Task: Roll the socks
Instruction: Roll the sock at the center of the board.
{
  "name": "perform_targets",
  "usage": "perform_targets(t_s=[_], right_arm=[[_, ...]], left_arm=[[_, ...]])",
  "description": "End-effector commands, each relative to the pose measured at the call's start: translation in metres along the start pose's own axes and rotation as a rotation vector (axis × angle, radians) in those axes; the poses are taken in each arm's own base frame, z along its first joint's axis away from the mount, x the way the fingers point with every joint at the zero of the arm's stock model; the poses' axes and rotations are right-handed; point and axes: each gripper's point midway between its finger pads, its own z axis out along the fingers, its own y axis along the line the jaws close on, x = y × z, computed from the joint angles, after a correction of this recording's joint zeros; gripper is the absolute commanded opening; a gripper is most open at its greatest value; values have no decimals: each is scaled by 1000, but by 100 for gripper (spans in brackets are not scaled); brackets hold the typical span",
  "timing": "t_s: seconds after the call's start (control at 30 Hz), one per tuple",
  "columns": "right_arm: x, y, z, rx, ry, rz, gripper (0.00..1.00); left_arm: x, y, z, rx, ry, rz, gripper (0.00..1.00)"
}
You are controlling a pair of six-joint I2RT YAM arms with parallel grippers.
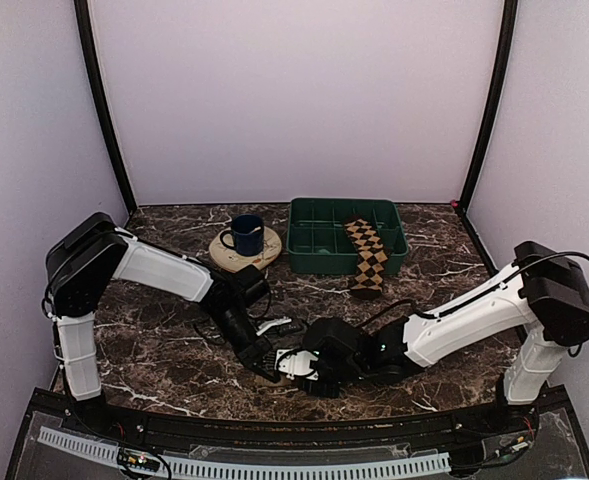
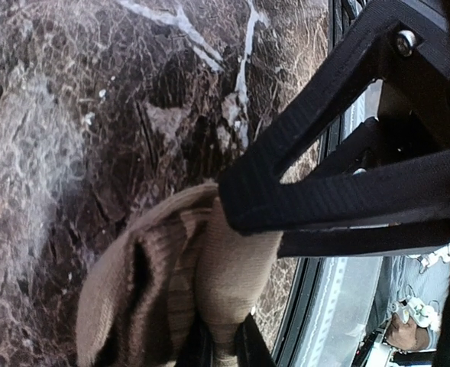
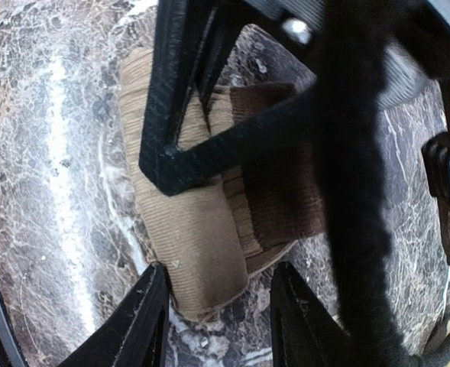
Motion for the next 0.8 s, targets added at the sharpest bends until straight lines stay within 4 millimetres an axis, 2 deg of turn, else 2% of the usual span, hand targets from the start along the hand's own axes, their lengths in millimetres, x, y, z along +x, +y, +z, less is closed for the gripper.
perform_targets(t_s=[0.0, 0.5, 0.77], right_arm=[[-10, 1, 3, 15, -2, -58, 41], [-9, 13, 13, -26, 17, -127, 34], [-5, 19, 21, -62, 48, -157, 18]], left_arm=[[16, 6, 3, 5, 62, -49, 0], [18, 7, 3, 41, 74, -72, 0], [18, 8, 2, 45, 75, -73, 0]])
